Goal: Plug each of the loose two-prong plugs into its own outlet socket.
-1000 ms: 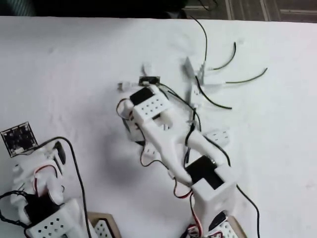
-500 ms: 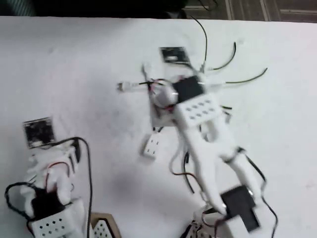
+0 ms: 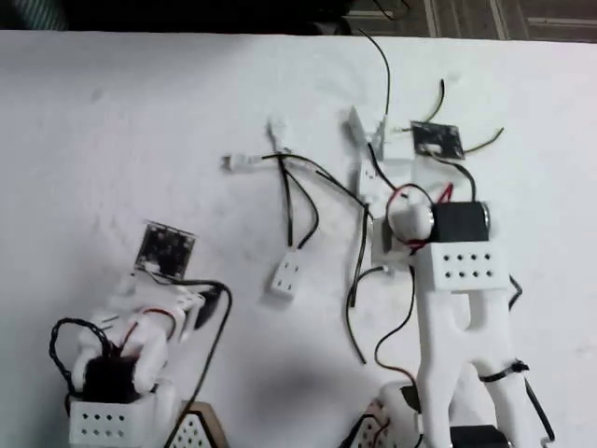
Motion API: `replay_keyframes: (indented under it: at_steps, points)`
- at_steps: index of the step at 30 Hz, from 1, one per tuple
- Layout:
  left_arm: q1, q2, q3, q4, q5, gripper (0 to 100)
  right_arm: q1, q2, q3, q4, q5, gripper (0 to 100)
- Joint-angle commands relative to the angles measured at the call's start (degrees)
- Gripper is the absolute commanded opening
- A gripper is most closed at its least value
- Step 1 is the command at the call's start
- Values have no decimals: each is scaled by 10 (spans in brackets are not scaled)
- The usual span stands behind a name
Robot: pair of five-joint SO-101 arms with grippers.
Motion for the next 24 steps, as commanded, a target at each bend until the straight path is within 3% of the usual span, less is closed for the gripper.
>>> replay_keyframes:
  at_steps: [1, 10, 18, 24]
  points:
    - [25, -1, -48, 21, -5, 325, 36, -21, 34, -60, 5, 19]
    - [61, 45, -135, 41, -6, 325, 108, -16, 63, -134, 5, 19]
    - [64, 325, -312, 38, -1, 326, 116, -21, 111, -203, 5, 19]
    - [124, 533, -408, 38, 15, 331, 116, -17, 112, -205, 5, 19]
